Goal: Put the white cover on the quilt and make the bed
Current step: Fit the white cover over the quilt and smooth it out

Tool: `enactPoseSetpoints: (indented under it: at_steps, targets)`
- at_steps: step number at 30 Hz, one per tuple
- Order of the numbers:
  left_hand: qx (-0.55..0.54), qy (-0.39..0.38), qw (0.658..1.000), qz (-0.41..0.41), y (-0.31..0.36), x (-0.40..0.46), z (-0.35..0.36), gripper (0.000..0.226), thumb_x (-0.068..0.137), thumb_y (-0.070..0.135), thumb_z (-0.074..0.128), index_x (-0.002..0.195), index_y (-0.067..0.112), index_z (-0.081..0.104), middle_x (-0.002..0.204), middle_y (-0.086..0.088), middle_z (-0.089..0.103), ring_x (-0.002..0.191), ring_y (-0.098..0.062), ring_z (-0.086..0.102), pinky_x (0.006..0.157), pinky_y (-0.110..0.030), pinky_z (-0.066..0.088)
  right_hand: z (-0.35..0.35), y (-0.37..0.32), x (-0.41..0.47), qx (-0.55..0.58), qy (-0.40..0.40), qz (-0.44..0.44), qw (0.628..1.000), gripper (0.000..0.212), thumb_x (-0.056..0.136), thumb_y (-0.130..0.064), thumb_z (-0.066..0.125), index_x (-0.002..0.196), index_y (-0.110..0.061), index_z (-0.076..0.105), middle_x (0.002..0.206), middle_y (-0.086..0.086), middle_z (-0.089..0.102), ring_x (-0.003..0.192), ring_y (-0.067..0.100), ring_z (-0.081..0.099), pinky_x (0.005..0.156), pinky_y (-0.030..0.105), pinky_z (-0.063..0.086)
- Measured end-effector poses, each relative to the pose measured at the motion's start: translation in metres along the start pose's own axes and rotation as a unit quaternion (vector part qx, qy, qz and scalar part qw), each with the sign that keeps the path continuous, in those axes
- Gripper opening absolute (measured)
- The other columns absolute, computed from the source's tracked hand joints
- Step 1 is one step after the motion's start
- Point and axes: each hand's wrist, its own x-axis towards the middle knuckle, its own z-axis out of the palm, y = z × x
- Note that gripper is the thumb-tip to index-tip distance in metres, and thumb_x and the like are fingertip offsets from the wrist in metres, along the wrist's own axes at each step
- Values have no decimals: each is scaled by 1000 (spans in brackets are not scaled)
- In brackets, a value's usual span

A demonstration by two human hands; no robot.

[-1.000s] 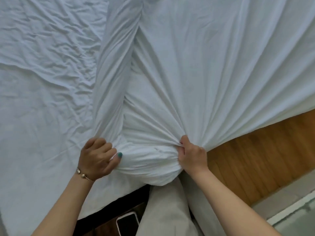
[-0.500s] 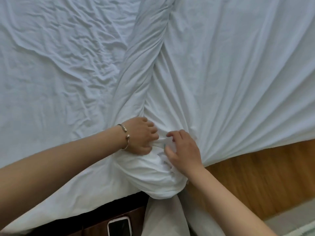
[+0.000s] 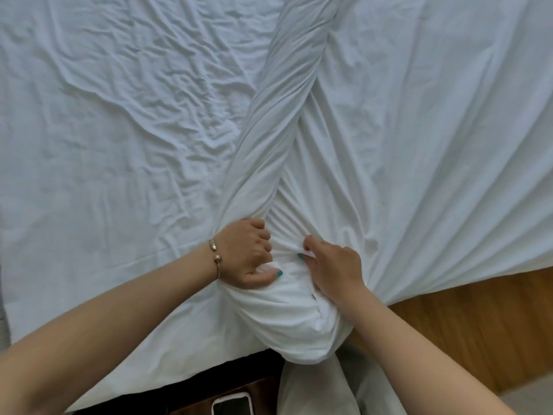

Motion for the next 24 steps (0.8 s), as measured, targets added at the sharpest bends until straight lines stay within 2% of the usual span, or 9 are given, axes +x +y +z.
enactPoseSetpoints:
  at_steps: [5, 10, 13, 16, 18, 20, 21, 22, 24]
  targets:
    - [-50, 237, 970, -28, 34, -33, -64, 44, 83, 20, 56, 45, 15, 35, 49, -2, 28, 50, -23, 27, 58, -30, 29, -7, 47, -11, 135, 76, 101, 983, 13, 77, -11, 77, 83, -18, 68, 59, -13, 52, 50, 14, 51, 52, 24, 40]
    - [36, 124, 972, -194, -7, -122, 14, 43, 89, 25, 44, 48, 13, 44, 52, -2, 39, 52, -25, 41, 67, -32, 33, 6, 36, -7, 93, 75, -12, 993, 17, 81, -22, 51, 79, -13, 65, 62, -3, 59, 47, 20, 54, 42, 23, 40]
    - [-16, 120, 965, -233, -5, -122, 34, 34, 83, 24, 44, 51, 13, 45, 55, -1, 40, 60, -22, 38, 70, -29, 31, 14, 27, -8, 82, 43, 35, 995, 15, 82, -27, 44, 72, -19, 51, 57, -9, 47, 44, 17, 46, 40, 18, 23]
    - [-86, 132, 937, -311, 10, -112, 11, 42, 90, 30, 36, 51, 15, 41, 52, 4, 41, 55, -19, 39, 68, -24, 27, 1, 13, -2, 65, -25, 116, 991, 23, 85, -29, 51, 66, -26, 39, 55, -11, 43, 48, 11, 43, 44, 23, 25]
    - [-24, 70, 913, -400, 17, -87, -10, 58, 94, 49, 25, 47, 18, 36, 46, 5, 39, 48, -17, 39, 58, -27, 26, -10, -3, 4, 50, -79, 175, 980, 25, 85, -33, 55, 67, -25, 40, 60, -9, 48, 52, 8, 44, 48, 26, 28]
    - [80, -43, 893, -441, 18, -54, -18, 62, 91, 64, 28, 50, 20, 42, 51, 5, 45, 52, -17, 44, 59, -30, 29, -20, -28, 11, 26, -30, 150, 988, 19, 81, -34, 60, 69, -24, 50, 69, -10, 48, 52, 10, 41, 50, 24, 26]
    - [93, -94, 895, -425, 17, -36, -20, 53, 89, 62, 41, 58, 21, 50, 60, 3, 50, 60, -18, 49, 65, -32, 33, -24, -39, 16, 23, 22, 116, 993, 14, 77, -34, 64, 73, -23, 57, 73, -9, 49, 52, 11, 42, 52, 22, 27]
    - [99, -92, 926, -354, 17, -19, -20, 36, 84, 52, 56, 66, 21, 56, 67, 2, 55, 67, -20, 53, 69, -33, 36, -23, -46, 22, 26, 58, 75, 995, 13, 72, -33, 67, 78, -22, 63, 78, -7, 53, 56, 13, 46, 56, 23, 30]
    - [115, -102, 970, -190, 15, -3, -13, 15, 73, 35, 61, 71, 21, 64, 73, 1, 61, 73, -20, 56, 73, -32, 38, -17, -51, 37, 41, 33, -4, 999, 27, 68, -33, 72, 93, -23, 68, 90, -5, 60, 75, 19, 57, 69, 27, 34]
